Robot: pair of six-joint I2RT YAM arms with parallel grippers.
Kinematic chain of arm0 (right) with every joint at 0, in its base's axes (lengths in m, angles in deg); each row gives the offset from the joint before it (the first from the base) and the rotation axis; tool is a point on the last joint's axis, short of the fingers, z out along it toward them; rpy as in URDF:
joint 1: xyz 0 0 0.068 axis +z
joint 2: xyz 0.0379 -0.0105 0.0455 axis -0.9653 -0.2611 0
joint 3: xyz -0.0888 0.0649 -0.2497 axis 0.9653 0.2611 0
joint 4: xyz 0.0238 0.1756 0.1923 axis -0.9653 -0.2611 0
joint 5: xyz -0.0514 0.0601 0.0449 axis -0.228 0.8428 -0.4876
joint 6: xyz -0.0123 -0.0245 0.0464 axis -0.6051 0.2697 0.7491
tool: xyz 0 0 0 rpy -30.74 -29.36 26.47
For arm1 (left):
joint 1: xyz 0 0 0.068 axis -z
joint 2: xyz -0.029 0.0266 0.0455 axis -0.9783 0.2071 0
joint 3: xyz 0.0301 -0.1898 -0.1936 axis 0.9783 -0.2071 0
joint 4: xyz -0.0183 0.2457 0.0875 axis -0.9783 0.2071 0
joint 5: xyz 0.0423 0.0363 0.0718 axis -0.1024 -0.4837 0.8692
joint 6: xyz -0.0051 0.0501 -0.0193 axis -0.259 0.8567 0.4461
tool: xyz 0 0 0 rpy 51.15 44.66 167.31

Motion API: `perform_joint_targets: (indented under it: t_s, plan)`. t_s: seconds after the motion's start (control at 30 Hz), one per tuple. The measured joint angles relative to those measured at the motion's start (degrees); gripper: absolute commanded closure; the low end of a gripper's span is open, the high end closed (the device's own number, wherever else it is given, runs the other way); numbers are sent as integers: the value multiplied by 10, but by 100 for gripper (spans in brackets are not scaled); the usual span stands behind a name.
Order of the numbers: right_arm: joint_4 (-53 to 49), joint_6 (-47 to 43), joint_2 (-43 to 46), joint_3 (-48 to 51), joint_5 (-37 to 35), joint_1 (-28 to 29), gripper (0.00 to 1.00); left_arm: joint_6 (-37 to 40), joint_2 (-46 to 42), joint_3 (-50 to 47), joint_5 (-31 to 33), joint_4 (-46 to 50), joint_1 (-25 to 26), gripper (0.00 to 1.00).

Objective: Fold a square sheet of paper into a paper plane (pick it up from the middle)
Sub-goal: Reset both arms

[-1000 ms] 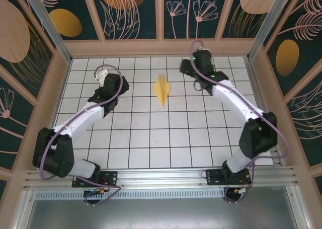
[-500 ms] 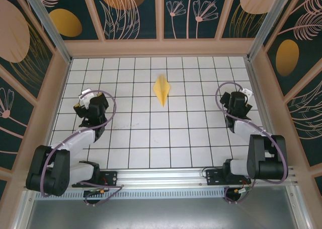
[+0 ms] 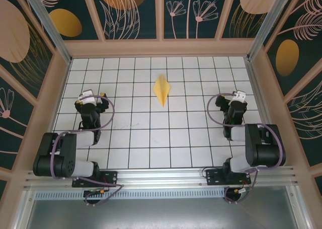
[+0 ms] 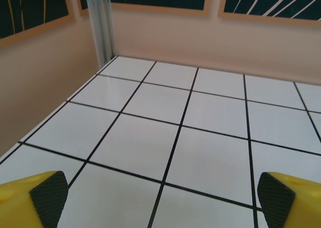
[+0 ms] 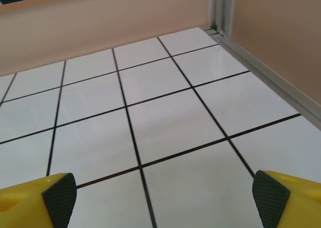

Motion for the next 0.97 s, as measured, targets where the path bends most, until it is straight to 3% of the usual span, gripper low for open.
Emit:
perform_joint_targets:
  t_s: [0.2,0.3,0.97]
  plan:
    - [96,-20,-35,42,43,0,7,3,52,-25,-54,-93,-19,1]
    - [108,-25,-38,43,49,0,1,5,68,-29,-67,-110,-19,2]
    - [115,-25,-38,41,50,0,1,13,70,-30,-92,-130,-19,1]
